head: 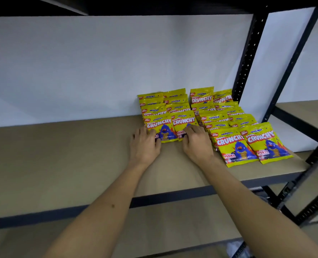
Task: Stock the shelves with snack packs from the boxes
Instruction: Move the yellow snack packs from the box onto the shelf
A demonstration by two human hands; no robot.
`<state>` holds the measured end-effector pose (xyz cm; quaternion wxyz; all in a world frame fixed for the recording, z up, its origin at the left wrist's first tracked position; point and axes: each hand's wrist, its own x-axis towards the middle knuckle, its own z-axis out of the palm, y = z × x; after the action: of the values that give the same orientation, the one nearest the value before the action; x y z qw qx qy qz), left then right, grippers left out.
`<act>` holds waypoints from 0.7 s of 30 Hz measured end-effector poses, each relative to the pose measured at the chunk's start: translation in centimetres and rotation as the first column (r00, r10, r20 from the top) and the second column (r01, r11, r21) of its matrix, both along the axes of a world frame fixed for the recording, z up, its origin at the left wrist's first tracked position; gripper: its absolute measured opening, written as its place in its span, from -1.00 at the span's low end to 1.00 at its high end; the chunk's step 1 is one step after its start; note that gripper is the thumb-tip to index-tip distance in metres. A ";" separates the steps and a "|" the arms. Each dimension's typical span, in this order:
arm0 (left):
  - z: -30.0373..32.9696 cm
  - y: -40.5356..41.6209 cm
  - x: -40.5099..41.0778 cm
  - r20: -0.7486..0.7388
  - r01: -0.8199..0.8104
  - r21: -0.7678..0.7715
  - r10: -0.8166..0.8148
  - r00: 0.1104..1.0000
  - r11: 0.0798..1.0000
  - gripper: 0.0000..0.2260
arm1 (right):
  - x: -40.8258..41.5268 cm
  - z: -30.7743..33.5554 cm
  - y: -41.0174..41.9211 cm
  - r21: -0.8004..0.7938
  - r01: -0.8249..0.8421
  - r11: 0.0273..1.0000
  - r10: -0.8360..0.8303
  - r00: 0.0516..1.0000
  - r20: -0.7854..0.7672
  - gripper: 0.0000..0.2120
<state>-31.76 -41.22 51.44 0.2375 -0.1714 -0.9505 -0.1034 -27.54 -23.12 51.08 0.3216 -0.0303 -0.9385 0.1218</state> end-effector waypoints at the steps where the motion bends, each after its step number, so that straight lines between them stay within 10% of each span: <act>1: 0.2 -0.5 0.6 0.003 0.005 -0.011 -0.005 1.000 1.000 -0.72 | 0.7 0.1 -0.2 0.003 -0.001 1.000 0.001 1.000 0.004 -0.74; 8: 1.6 -3.7 7.7 0.069 0.145 -0.006 -0.144 0.987 0.989 -0.74 | 8.4 1.1 -2.9 -0.080 0.019 0.997 -0.015 0.999 0.045 -0.73; 13: 0.8 -6.5 14.2 -0.274 0.308 -0.018 -0.301 0.913 0.951 -0.63 | 15.5 -1.5 -5.2 -0.092 -0.107 0.990 0.081 0.965 -0.248 -0.59; 17: -5.9 -9.7 19.2 -0.216 0.383 0.006 -0.373 0.902 0.924 -0.58 | 21.7 -9.4 -6.8 -0.318 -0.160 0.935 0.176 0.984 0.023 -0.52; 21: -15.7 -14.8 22.8 0.304 0.213 0.244 -0.284 0.910 0.946 -0.59 | 26.7 -17.8 -9.7 -0.454 0.038 0.890 0.220 0.837 0.502 -0.50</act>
<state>-8.99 -56.07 35.70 0.0739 -0.2460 -0.9314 -0.2579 -0.79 -32.79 33.28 0.0220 -0.0901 -0.9375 0.3354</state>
